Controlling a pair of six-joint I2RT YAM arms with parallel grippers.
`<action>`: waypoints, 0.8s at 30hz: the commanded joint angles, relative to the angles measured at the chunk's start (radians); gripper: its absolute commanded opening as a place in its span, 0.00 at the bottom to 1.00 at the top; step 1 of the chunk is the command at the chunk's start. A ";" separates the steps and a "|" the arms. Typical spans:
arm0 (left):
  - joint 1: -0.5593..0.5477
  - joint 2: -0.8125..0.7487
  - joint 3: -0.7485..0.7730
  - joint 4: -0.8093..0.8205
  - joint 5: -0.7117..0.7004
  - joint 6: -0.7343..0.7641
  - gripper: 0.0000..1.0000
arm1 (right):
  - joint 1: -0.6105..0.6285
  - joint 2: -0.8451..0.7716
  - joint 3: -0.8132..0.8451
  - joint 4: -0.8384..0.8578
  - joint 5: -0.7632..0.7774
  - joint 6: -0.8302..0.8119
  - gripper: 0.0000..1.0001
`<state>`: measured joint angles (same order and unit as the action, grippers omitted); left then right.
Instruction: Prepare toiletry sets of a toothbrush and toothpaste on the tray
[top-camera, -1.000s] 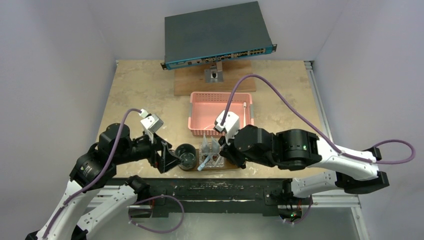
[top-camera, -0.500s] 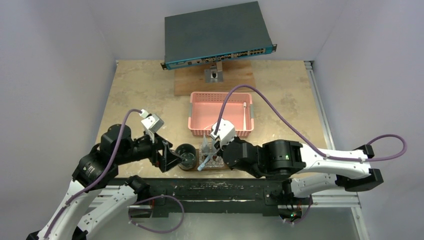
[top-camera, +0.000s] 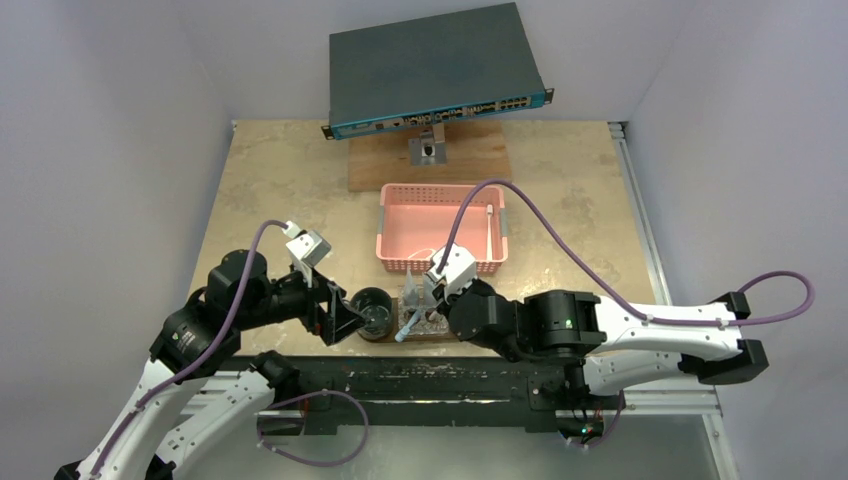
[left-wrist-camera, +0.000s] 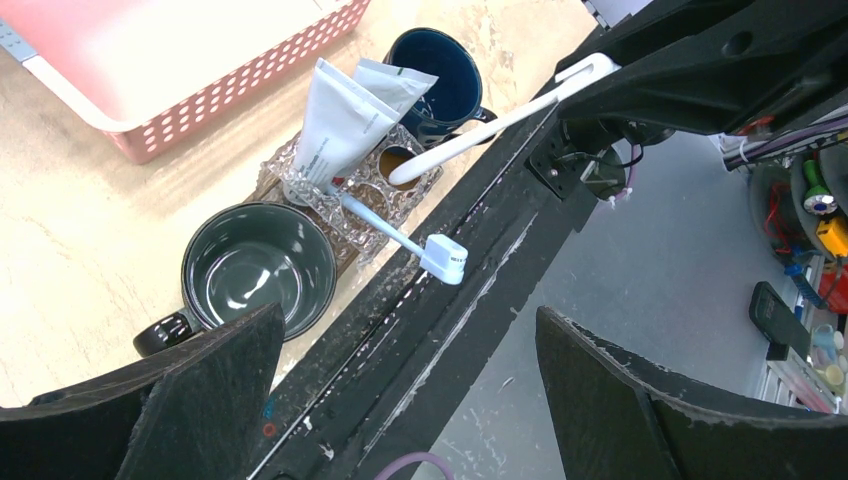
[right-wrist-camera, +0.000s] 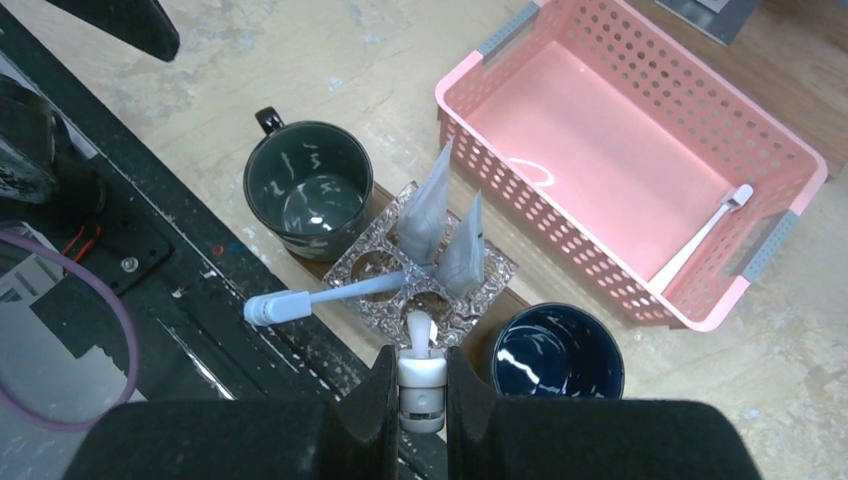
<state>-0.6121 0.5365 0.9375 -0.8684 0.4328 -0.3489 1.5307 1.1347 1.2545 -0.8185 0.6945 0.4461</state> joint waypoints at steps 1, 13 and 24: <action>0.000 -0.007 -0.009 0.054 -0.010 -0.010 0.95 | 0.003 -0.026 -0.055 0.090 0.051 0.037 0.00; -0.001 -0.005 -0.012 0.060 -0.012 -0.018 0.95 | 0.004 -0.073 -0.227 0.231 0.090 0.076 0.00; -0.001 0.000 -0.012 0.061 -0.017 -0.020 0.95 | 0.003 -0.124 -0.359 0.383 0.150 0.101 0.00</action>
<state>-0.6121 0.5362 0.9337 -0.8490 0.4286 -0.3569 1.5307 1.0363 0.9272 -0.5400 0.7822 0.5198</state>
